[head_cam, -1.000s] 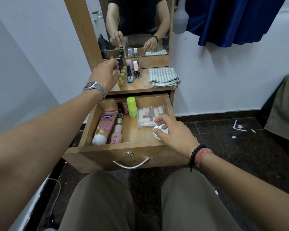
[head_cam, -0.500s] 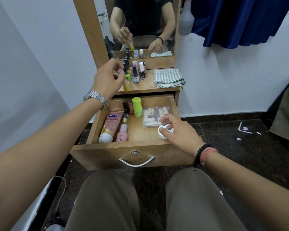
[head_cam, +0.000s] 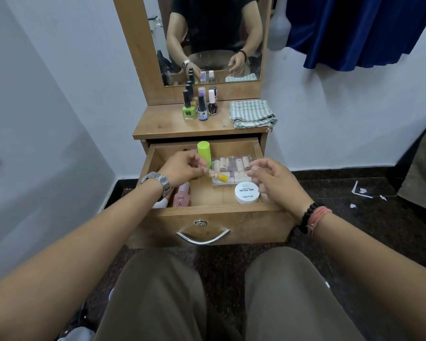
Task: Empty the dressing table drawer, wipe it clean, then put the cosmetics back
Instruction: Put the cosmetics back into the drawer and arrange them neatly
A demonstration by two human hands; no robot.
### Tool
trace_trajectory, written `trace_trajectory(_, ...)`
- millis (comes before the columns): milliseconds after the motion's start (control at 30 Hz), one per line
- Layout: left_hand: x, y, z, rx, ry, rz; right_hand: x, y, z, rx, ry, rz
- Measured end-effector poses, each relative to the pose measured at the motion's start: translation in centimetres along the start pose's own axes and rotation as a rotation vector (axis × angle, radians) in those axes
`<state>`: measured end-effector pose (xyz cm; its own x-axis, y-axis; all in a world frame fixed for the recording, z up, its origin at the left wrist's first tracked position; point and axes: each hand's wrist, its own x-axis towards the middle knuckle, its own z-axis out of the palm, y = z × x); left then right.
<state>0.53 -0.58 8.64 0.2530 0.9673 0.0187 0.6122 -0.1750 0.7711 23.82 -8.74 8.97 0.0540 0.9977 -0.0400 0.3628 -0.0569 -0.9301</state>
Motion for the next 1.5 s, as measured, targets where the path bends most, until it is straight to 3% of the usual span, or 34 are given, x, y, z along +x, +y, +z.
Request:
trace_trajectory(333, 0.0, -0.8, 2.2, 0.455, -0.188, 0.049, 0.0, 0.0, 0.1, -0.014, -0.006, -0.013)
trace_trajectory(567, 0.3, 0.4, 3.6, 0.714, -0.141, 0.115, 0.0, 0.1, 0.1, -0.031, -0.013, -0.016)
trace_trajectory(767, 0.7, 0.3, 4.2, 0.69, -0.131, 0.15, -0.1, 0.2, 0.1, -0.032, -0.021, -0.015)
trace_trajectory(967, 1.2, 1.0, 3.1, 0.436, -0.026, 0.207, -0.1, 0.2, 0.2, -0.021, -0.021, -0.022)
trace_trajectory(1233, 1.9, 2.5, 4.6, 0.496, -0.047, 0.37, -0.1, 0.2, 0.2, -0.04, -0.023, -0.02)
trace_trajectory(1500, 2.0, 2.8, 4.5, 0.479, -0.057, 0.396, 0.0, 0.2, 0.2, -0.026, -0.021, -0.011)
